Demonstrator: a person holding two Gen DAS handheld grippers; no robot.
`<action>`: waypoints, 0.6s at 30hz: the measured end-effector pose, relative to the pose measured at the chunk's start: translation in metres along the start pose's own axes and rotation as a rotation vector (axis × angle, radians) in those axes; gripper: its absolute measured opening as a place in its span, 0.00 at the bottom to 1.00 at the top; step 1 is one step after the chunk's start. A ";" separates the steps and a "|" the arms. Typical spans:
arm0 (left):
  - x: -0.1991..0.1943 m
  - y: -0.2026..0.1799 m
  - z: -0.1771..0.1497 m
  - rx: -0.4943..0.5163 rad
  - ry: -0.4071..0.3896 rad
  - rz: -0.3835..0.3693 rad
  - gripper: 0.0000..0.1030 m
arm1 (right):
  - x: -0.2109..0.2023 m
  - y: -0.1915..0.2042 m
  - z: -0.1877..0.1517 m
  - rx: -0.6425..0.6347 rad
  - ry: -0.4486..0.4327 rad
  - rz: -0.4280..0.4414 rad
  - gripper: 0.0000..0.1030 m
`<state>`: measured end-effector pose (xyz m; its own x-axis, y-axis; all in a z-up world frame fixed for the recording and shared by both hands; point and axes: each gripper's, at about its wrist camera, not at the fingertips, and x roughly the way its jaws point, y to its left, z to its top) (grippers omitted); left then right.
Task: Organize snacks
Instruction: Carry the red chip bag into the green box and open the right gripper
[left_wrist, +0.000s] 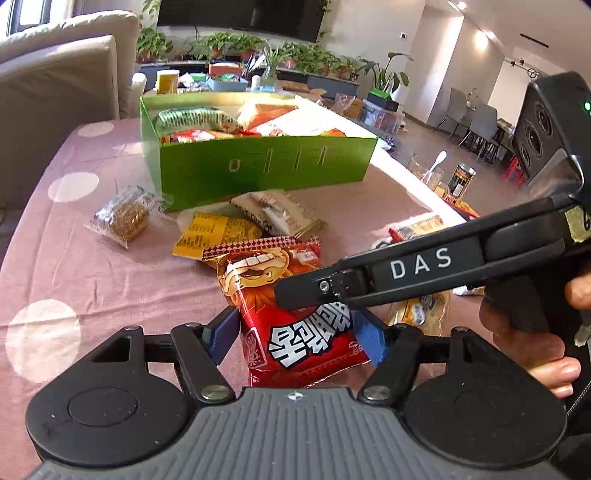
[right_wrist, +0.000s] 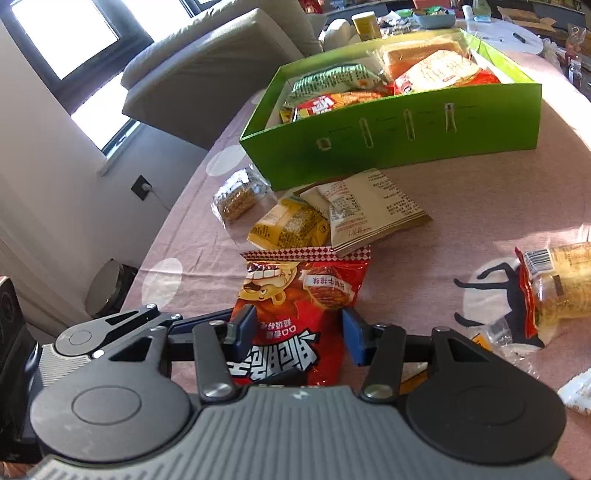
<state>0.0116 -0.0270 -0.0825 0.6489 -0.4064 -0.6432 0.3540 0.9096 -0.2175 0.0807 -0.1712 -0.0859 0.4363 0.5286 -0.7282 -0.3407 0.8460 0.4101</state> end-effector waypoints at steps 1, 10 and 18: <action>-0.002 -0.001 0.001 0.001 -0.008 -0.001 0.63 | -0.002 0.000 0.000 0.005 -0.009 0.006 0.60; -0.021 -0.012 0.015 0.047 -0.084 0.009 0.63 | -0.024 0.013 0.004 -0.046 -0.102 0.013 0.60; -0.027 -0.017 0.033 0.086 -0.135 0.032 0.63 | -0.040 0.020 0.016 -0.094 -0.185 0.015 0.60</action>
<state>0.0103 -0.0339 -0.0372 0.7435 -0.3909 -0.5426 0.3846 0.9137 -0.1314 0.0698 -0.1748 -0.0395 0.5732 0.5525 -0.6052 -0.4207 0.8322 0.3613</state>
